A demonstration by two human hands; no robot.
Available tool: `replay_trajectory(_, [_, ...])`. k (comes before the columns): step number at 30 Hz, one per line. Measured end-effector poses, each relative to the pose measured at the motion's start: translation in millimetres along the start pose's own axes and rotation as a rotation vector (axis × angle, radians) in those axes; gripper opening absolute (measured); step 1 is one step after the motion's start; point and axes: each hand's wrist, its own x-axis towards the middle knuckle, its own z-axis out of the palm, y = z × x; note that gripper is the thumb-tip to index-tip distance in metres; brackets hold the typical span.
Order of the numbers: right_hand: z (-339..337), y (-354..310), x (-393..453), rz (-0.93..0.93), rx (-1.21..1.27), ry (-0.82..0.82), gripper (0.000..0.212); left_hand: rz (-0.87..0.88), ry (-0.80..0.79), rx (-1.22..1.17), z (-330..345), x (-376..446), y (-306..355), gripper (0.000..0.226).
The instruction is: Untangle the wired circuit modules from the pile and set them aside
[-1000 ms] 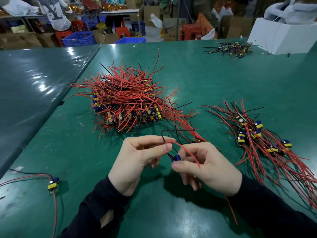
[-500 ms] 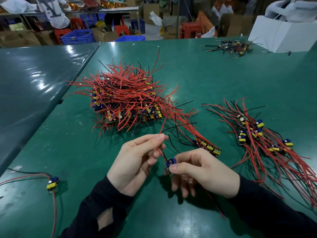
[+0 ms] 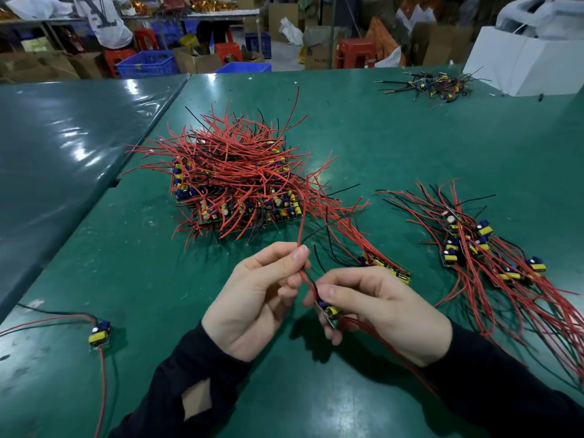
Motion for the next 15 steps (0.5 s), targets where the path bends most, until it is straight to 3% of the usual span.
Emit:
replay_trajectory(2, [-1.4, -0.3, 0.6, -0.017, 0.017, 0.028, 0.017, -0.029, -0.06, -0.028, -1.5, 0.4, -0.1, 0.014])
replay_trajectory(5, [-2.5, -0.4, 1.0, 0.014, 0.09, 0.058, 0.021, -0.043, -0.153, 0.109, -1.8, -1.0, -0.8, 0.019])
replay_trajectory(9, [-6.2, -0.6, 1.3, 0.055, 0.122, 0.062, 0.048, -0.006, -0.202, 0.246, -0.4, -2.4, -4.5, 0.018])
replay_trajectory(12, [-5.0, -2.9, 0.4, 0.039, 0.085, 0.079, 0.024, 0.043, -0.189, 0.268, 1.1, -1.6, -5.7, 0.02])
replay_trajectory(15, [-4.2, -3.0, 0.1, 0.034, 0.03, 0.1, 0.018, 0.128, -0.165, 0.309, 0.9, 0.4, -7.9, 0.019])
